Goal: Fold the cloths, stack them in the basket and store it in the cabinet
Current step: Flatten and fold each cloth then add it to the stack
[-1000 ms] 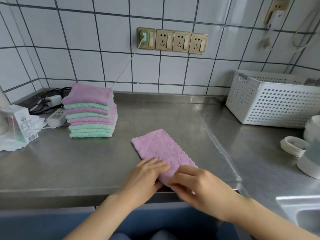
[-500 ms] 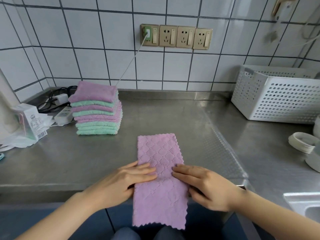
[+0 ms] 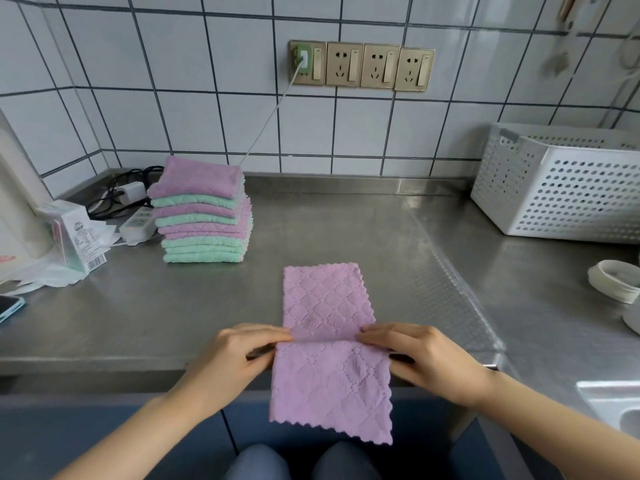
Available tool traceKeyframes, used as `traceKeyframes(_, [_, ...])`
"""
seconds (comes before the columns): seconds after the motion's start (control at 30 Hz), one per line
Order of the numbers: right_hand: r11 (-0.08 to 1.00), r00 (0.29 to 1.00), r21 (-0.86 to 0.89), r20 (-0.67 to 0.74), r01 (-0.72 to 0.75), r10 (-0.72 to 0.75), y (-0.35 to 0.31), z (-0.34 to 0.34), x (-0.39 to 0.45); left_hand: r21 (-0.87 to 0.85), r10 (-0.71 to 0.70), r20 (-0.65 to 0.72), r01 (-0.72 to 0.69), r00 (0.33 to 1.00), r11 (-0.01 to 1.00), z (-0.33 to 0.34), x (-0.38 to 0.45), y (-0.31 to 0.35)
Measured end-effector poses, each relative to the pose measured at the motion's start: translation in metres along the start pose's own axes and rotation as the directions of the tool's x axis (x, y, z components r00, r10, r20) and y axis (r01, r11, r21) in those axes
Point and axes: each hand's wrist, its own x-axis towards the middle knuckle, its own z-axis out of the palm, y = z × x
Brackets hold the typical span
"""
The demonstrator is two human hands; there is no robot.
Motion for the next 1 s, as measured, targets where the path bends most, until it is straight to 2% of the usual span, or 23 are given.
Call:
traceKeyframes(0.07, [0.984,0.987,0.139,-0.097,-0.113,0.127,-0.008,-0.003,0.008,-0.075,-0.126,0.016,0.127,0.992,0.989,-0.002,0.013,0.009])
traceKeyframes(0.13, [0.91,0.92,0.297,-0.173,-0.291,0.351,-0.012,-0.004,0.028,-0.116,-0.263,0.012,0.263,0.965,0.958,-0.003,0.036,0.017])
traceKeyframes(0.2, [0.783,0.791,0.358,-0.165,-0.508,0.589,-0.005,-0.002,0.053,-0.072,-0.404,-0.023,0.401,0.914,0.913,0.001,0.062,0.015])
traceKeyframes(0.27, [0.561,0.609,0.43,-0.032,-0.708,0.793,0.005,-0.002,0.077,0.057,-0.509,-0.036,0.51,0.86,0.858,0.006,0.085,0.009])
traceKeyframes(0.3, [0.442,0.519,0.464,0.047,-0.768,0.853,0.01,-0.001,0.085,0.129,-0.548,-0.031,0.547,0.836,0.827,0.009,0.091,0.005])
traceKeyframes(0.33, [0.366,0.455,0.456,0.097,-0.811,0.885,0.014,0.0,0.091,0.186,-0.573,-0.028,0.568,0.819,0.802,0.013,0.095,0.003])
traceKeyframes(0.37, [0.357,0.428,0.395,0.105,-0.846,0.898,0.016,0.001,0.096,0.224,-0.589,-0.032,0.58,0.808,0.783,0.016,0.095,0.001])
traceKeyframes(0.43, [0.418,0.435,0.201,0.047,-0.886,0.899,0.018,0.006,0.1,0.263,-0.598,-0.07,0.593,0.799,0.761,0.02,0.094,0.0])
traceKeyframes(0.5, [0.443,0.445,0.091,-0.006,-0.892,0.896,0.019,0.014,0.1,0.271,-0.587,-0.105,0.591,0.803,0.76,0.021,0.09,0.001])
traceKeyframes(0.7, [0.495,0.49,0.03,-0.102,-0.868,0.866,0.016,0.021,0.095,0.273,-0.496,-0.165,0.523,0.852,0.807,0.025,0.079,0.003])
traceKeyframes(0.87, [0.48,0.476,0.028,-0.091,-0.877,0.875,0.011,0.02,0.095,0.259,-0.49,-0.192,0.526,0.85,0.81,0.027,0.074,0.007])
traceKeyframes(1.0, [0.5,0.508,-0.091,-0.124,-0.861,0.852,-0.001,0.019,0.101,0.403,-0.506,-0.169,0.528,0.846,0.747,0.028,0.075,0.01])
